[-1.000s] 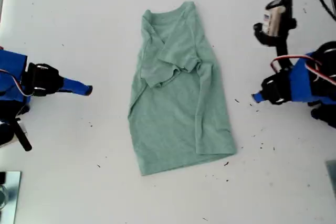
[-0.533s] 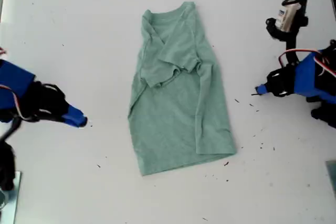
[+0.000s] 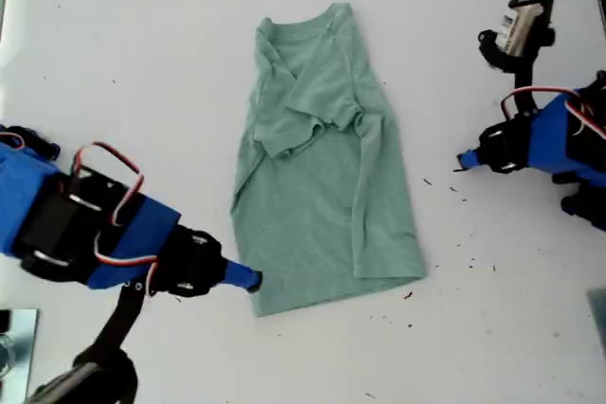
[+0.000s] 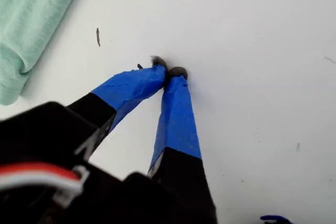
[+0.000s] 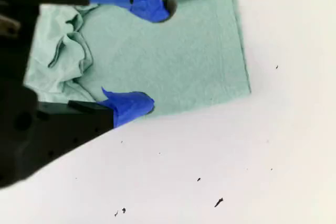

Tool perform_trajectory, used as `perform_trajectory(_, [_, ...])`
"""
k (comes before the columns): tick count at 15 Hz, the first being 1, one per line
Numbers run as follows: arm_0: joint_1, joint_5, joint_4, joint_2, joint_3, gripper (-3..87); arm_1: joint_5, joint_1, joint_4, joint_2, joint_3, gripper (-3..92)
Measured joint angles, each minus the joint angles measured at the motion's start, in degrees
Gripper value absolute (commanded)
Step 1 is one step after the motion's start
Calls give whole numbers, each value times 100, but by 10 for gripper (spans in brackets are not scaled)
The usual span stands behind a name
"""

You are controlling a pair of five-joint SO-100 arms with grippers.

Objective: Fold t shirt

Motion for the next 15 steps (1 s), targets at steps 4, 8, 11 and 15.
perform_trajectory(4, [-167,18,-325,-1274,-62,270,0,0,-44,105,88,23])
perform_trajectory(8, [-290,-141,-519,-2118,-114,-2,-26,-18,9,853,422,23])
perform_trajectory(11, [-387,-229,-606,-2294,-334,-3,-26,-44,343,1714,694,23])
perform_trajectory(15, [-387,-527,510,-879,-9,-3,-26,-44,352,1723,703,23])
